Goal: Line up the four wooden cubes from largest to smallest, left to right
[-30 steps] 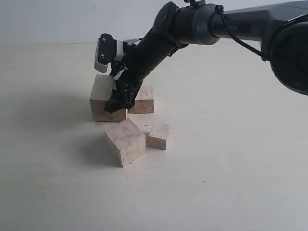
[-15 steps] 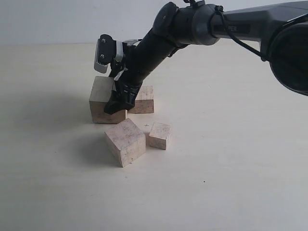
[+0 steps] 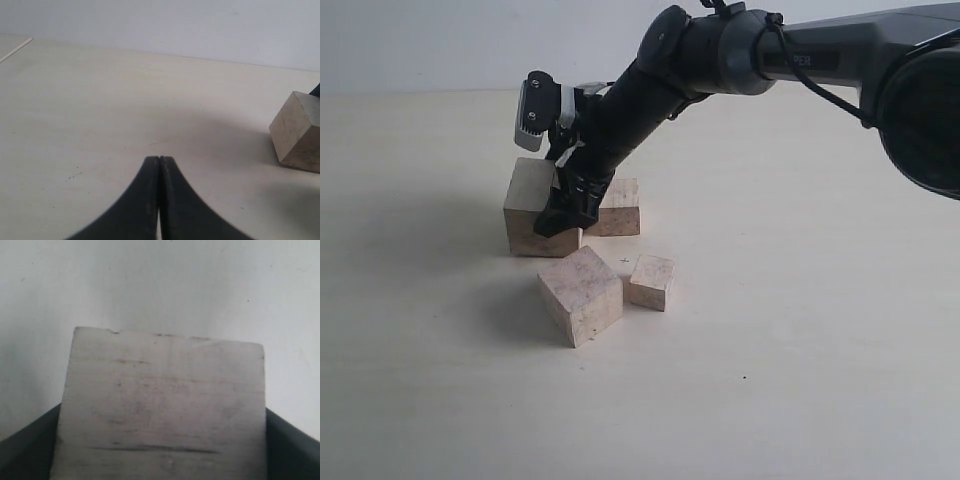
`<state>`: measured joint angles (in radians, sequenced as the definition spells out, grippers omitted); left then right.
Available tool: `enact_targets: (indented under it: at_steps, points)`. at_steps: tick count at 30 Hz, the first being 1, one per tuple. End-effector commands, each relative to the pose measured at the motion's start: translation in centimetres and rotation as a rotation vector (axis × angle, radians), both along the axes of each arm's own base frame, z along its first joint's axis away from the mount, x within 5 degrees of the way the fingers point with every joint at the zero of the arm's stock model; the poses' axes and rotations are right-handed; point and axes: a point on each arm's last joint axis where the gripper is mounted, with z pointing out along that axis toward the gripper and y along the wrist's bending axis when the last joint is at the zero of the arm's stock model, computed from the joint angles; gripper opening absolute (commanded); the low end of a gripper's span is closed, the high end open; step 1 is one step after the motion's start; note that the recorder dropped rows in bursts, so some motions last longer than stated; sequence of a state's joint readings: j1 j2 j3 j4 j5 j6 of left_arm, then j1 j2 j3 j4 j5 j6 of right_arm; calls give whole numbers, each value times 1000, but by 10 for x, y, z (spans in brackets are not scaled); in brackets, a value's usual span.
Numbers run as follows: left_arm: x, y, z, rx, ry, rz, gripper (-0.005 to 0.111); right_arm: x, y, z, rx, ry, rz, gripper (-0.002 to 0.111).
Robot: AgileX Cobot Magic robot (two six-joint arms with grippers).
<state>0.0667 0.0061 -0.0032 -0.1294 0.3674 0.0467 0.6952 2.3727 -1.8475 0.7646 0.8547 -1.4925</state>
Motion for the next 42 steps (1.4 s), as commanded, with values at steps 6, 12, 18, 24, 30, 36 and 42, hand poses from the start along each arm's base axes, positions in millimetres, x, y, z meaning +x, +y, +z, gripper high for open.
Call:
enact_targets:
  at_steps: [6,12,18,24,30,36,42]
  points:
    - [0,0,0,2,-14,-4,0,2,1,5,26,-4,-18,81]
    - [0,0,0,2,-14,-4,0,2,2,5,39,4,-23,81]
    - [0,0,0,2,-14,-4,0,2,2,5,40,-13,-3,81]
    - [0,0,0,2,-14,-4,0,3,2,5,41,-13,-10,81]
    - [0,0,0,2,-14,-4,0,3,3,6,54,3,-24,81]
    - [0,0,0,2,-14,-4,0,2,3,7,62,-2,-16,81]
    - [0,0,0,2,-14,-4,0,3,3,7,63,-13,-7,86]
